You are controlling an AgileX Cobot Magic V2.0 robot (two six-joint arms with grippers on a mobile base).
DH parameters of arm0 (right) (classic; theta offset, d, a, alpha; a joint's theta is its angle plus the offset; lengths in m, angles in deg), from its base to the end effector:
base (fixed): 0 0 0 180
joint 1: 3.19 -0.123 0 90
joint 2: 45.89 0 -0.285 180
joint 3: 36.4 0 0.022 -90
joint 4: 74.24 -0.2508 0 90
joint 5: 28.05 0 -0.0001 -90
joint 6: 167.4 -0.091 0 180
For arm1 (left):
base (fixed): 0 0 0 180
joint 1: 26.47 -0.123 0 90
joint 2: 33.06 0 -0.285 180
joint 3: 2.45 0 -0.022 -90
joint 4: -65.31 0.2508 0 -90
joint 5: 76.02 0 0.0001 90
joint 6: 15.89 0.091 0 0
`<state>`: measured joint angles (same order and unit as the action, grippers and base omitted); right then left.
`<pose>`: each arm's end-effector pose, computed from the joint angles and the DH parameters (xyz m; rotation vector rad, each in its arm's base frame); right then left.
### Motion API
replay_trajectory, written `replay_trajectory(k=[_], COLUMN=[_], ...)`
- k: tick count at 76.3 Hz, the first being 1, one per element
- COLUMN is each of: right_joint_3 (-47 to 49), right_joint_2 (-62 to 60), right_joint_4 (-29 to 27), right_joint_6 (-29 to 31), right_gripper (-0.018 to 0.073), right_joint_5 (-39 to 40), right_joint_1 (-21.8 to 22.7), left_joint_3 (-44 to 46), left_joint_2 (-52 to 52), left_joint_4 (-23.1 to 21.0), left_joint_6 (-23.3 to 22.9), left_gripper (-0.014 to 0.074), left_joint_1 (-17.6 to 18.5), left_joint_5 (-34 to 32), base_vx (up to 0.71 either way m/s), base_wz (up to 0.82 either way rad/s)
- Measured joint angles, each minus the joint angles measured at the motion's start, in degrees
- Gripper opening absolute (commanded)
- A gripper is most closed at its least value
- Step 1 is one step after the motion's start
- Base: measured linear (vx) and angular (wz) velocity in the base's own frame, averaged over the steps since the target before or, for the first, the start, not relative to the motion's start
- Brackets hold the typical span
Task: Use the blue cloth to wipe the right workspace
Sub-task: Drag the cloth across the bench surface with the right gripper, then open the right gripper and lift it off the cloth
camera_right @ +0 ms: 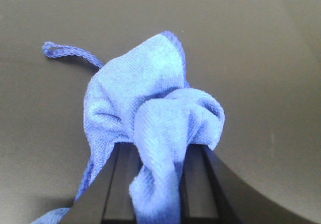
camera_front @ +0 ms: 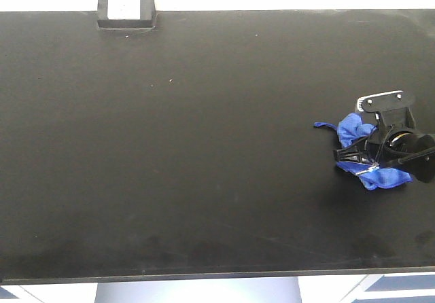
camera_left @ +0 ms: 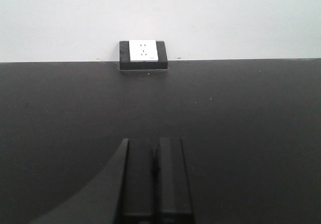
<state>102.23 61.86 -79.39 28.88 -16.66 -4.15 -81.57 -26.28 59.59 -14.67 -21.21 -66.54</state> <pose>0.2955 0.0033 0.1230 -0.2474 2.3943 -0.1044 0.0558 -0.0066 0.1880 0.0246 1.6656 -0.1417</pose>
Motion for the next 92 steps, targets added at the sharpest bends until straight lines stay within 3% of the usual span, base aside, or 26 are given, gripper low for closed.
replay_trajectory(k=[25, 38, 61, 71, 80, 92], right_joint_3=[0.0, -0.22, -0.33, -0.38, -0.66, -0.67], right_joint_2=[0.03, -4.43, -25.45, -36.98, -46.75, -57.96], right_joint_4=[-0.23, -0.22, -0.22, -0.22, -0.22, -0.22], right_joint_6=[-0.09, -0.87, -1.0, -1.0, -1.0, -1.0], right_gripper=[0.0538, 0.0595, 0.0572, 0.0517, 0.0377, 0.0082], right_joint_5=[0.91, 0.43, -2.6, -6.87, -13.55, -26.77], right_joint_1=[-0.48, -0.48, -0.48, -0.48, -0.48, -0.48], left_joint_3=[0.0, 0.0, 0.0, 0.0, 0.0, 0.0], left_joint_2=[0.0, 0.0, 0.0, 0.0, 0.0, 0.0], left_joint_4=[0.0, 0.0, 0.0, 0.0, 0.0, 0.0], left_joint_6=[0.0, 0.0, 0.0, 0.0, 0.0, 0.0], left_gripper=[-0.0006, -0.0006, -0.0006, -0.0006, -0.0006, -0.0006], left_joint_1=[0.0, 0.0, 0.0, 0.0, 0.0, 0.0], left_joint_5=[0.0, 0.0, 0.0, 0.0, 0.0, 0.0], base_vx=[0.0, 0.0, 0.0, 0.0, 0.0, 0.0], base_wz=[0.0, 0.0, 0.0, 0.0, 0.0, 0.0])
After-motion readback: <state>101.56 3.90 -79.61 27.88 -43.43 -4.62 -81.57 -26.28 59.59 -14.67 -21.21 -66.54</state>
